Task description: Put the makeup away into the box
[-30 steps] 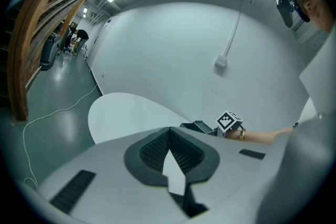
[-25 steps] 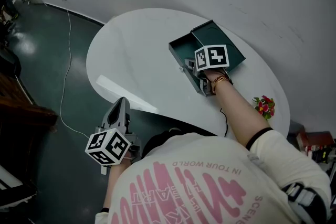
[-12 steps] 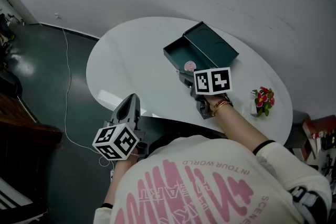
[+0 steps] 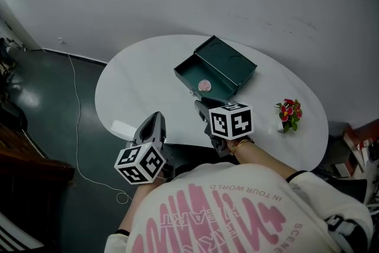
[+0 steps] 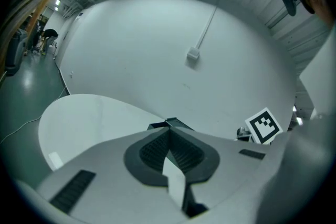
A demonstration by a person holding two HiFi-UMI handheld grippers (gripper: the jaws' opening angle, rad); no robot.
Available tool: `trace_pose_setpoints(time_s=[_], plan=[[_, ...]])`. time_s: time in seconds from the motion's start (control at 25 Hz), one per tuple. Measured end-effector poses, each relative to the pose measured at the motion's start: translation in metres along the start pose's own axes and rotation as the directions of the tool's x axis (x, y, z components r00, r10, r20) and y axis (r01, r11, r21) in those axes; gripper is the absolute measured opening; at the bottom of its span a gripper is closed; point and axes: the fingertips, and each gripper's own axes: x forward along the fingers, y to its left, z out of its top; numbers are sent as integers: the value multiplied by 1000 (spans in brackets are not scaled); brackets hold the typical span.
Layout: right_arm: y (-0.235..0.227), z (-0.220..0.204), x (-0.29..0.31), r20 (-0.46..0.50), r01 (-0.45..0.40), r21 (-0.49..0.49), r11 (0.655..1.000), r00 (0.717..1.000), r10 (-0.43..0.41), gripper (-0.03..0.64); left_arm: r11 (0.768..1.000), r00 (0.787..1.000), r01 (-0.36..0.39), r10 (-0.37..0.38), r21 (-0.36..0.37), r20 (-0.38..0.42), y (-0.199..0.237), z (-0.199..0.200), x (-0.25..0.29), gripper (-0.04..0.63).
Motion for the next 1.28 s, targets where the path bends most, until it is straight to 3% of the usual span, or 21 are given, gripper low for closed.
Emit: trace_pose_setpoints(time_s=[0.08, 0.32, 0.56, 1.28], plan=[[-4, 7, -10, 28, 8, 0, 1000, 1000, -8, 3, 1000, 1000, 22, -22, 13, 8, -13, 1, 3, 3], [-15, 36, -51, 151, -26, -8, 1000, 988, 27, -2, 998, 999, 33, -34, 45, 21, -53, -1, 11, 3], [-35, 55, -109, 306, -65, -36, 997, 949, 73, -2, 999, 989, 30, -33, 23, 145, -97, 3, 2, 3], [-103, -26, -176, 129, -76, -54, 996, 988, 83, -2, 998, 996, -47, 49, -29, 70, -178, -90, -12, 3]])
